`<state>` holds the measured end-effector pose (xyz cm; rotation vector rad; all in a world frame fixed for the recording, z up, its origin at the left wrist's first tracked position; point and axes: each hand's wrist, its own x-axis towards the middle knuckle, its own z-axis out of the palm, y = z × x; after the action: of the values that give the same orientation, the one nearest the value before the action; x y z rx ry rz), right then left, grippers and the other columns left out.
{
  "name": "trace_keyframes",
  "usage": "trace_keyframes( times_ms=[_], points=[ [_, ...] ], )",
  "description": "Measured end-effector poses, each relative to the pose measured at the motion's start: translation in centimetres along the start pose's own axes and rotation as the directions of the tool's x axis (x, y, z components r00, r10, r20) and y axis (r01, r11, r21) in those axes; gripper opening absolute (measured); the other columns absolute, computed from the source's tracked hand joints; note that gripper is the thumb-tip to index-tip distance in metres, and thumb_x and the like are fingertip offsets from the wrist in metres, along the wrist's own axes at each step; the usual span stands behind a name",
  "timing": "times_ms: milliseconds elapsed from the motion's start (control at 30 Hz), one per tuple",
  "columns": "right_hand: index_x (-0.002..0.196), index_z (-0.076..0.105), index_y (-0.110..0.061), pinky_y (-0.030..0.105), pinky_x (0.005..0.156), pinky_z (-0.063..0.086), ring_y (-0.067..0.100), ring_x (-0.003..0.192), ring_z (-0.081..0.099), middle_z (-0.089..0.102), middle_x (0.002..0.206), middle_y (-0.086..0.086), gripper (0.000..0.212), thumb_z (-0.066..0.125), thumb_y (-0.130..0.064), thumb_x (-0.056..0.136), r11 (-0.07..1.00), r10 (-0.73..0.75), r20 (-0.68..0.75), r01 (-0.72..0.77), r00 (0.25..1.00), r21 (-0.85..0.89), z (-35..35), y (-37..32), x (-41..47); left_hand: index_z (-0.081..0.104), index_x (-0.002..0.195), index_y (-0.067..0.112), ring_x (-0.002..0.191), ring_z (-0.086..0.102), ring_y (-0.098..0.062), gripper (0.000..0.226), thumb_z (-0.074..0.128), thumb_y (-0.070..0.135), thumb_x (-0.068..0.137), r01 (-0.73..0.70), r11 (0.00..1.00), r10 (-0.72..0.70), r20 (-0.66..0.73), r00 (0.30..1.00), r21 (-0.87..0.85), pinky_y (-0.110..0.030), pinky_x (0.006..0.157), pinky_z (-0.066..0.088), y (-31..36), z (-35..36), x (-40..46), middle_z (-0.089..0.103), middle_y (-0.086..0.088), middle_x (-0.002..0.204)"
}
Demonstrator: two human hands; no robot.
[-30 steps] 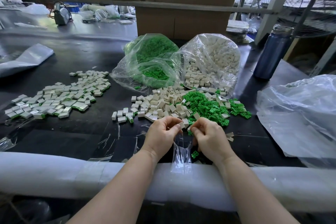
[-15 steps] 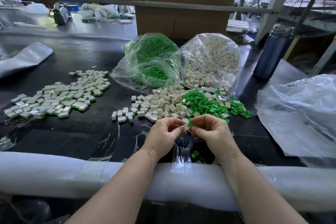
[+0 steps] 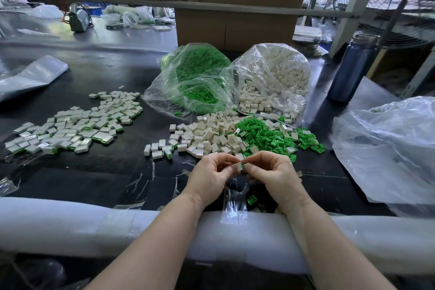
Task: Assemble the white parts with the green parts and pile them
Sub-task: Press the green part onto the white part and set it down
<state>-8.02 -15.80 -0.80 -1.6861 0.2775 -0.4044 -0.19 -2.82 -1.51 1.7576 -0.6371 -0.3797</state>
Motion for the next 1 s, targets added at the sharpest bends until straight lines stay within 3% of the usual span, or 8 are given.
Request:
trace_keyframes(
  times_ms=[200,333,467,633,733,1000],
  points=[
    [0.082,0.064,-0.007,0.020,0.059,0.054,0.009,0.062,0.060,0.064,0.072,0.008,0.016,0.061,0.008,0.083,0.996,-0.033,-0.011,0.032,0.999,-0.079,0.14,-0.08,-0.05,0.071,0.089,0.025,0.073,0.057,-0.013,0.018,0.060,0.010,0.088,-0.045,0.997,0.045,-0.006,0.999,0.066,-0.031,0.076,0.049,-0.11,0.03,0.00,0.067,-0.004,0.080],
    [0.078,0.061,-0.008,0.024,0.059,0.053,0.011,0.060,0.057,0.063,0.072,0.009,0.017,0.064,0.009,0.081,0.996,-0.023,0.014,0.024,1.000,-0.091,0.21,-0.28,-0.13,0.071,0.085,0.024,0.066,0.052,-0.007,0.019,0.060,0.010,0.089,-0.049,0.993,0.049,0.001,0.999,0.108,-0.018,0.068,0.045,-0.18,0.08,-0.05,0.061,0.008,0.073],
    [0.075,0.060,-0.007,0.021,0.053,0.052,0.008,0.053,0.057,0.062,0.066,0.005,0.018,0.065,0.009,0.079,0.997,-0.011,0.014,0.013,1.000,-0.079,0.19,-0.40,-0.17,0.070,0.084,0.025,0.068,0.053,-0.008,0.019,0.059,0.009,0.089,-0.052,0.993,0.051,0.015,0.999,0.109,-0.019,0.070,0.046,-0.07,0.19,-0.08,0.065,0.001,0.078],
    [0.077,0.061,-0.006,0.021,0.053,0.053,0.009,0.052,0.058,0.064,0.065,0.006,0.015,0.065,0.007,0.080,0.999,0.011,-0.007,-0.011,1.000,-0.046,0.11,-0.27,-0.10,0.070,0.087,0.023,0.064,0.052,-0.002,0.019,0.058,0.009,0.089,-0.067,0.995,0.066,0.022,0.998,0.077,-0.014,0.067,0.043,0.00,0.13,-0.17,0.062,0.004,0.075],
    [0.078,0.063,-0.006,0.019,0.052,0.052,0.010,0.052,0.060,0.066,0.064,0.006,0.013,0.065,0.006,0.081,1.000,0.027,-0.046,-0.026,0.999,0.016,0.00,-0.17,-0.01,0.068,0.095,0.020,0.072,0.059,-0.008,0.018,0.056,0.007,0.090,-0.077,0.997,0.077,0.036,0.996,-0.002,-0.021,0.073,0.051,0.17,0.21,-0.23,0.064,0.000,0.081],
    [0.078,0.065,-0.005,0.018,0.051,0.052,0.011,0.053,0.060,0.067,0.062,0.005,0.012,0.064,0.006,0.082,0.996,0.053,-0.039,-0.050,0.998,0.070,-0.15,0.05,0.10,0.067,0.097,0.014,0.067,0.059,0.001,0.016,0.060,0.004,0.087,-0.085,0.994,0.089,0.054,0.995,-0.075,-0.011,0.067,0.047,0.60,0.12,-0.47,0.065,-0.001,0.079]
  ],
)
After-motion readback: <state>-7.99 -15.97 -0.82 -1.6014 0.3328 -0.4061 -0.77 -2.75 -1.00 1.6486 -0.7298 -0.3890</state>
